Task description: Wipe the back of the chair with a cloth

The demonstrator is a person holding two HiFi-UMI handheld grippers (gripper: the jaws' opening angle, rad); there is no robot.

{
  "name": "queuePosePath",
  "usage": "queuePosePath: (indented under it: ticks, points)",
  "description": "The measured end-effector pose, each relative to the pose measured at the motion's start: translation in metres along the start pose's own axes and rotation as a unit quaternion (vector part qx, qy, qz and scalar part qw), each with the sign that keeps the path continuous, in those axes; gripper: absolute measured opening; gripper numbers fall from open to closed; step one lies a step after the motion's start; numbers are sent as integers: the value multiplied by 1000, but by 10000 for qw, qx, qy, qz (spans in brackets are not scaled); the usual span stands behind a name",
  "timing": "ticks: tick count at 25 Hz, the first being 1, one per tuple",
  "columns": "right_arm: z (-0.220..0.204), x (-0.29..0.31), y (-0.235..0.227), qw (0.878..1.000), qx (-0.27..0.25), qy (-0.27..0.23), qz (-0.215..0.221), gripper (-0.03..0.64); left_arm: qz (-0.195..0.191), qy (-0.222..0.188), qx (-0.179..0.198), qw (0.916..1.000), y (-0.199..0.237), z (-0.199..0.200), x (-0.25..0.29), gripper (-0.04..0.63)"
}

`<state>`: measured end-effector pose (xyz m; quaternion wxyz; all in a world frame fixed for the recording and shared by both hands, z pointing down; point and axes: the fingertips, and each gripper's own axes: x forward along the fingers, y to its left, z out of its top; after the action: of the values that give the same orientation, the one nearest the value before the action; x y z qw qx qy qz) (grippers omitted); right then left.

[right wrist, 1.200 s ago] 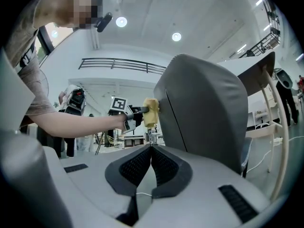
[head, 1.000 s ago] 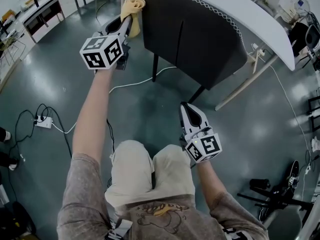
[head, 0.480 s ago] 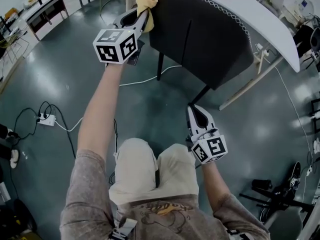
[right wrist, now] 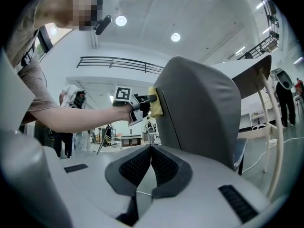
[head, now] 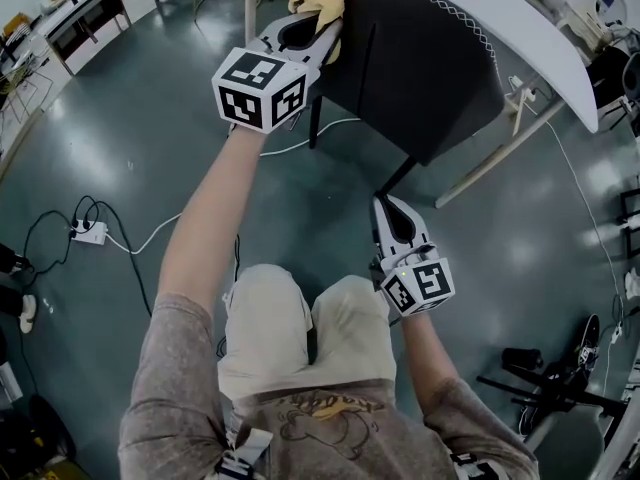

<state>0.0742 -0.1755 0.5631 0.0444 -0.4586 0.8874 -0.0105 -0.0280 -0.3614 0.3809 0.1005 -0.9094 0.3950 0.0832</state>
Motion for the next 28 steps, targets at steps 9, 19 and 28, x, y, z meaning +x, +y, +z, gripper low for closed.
queuePosePath:
  ticks: [9,19,28]
  points:
    - [5,-1,-8,9999,-21,-96,-75,25,-380,45,-54,9993,-53,-1,8,51]
    - [0,-19,-20,9997,17,-53,-242,25,-1010,79,-9,9949,-127,-14,21,51]
    - [-5,-29,-22,9996,24,-18,-296,25,-1608,57,-128,9869,-191,-17,36,51]
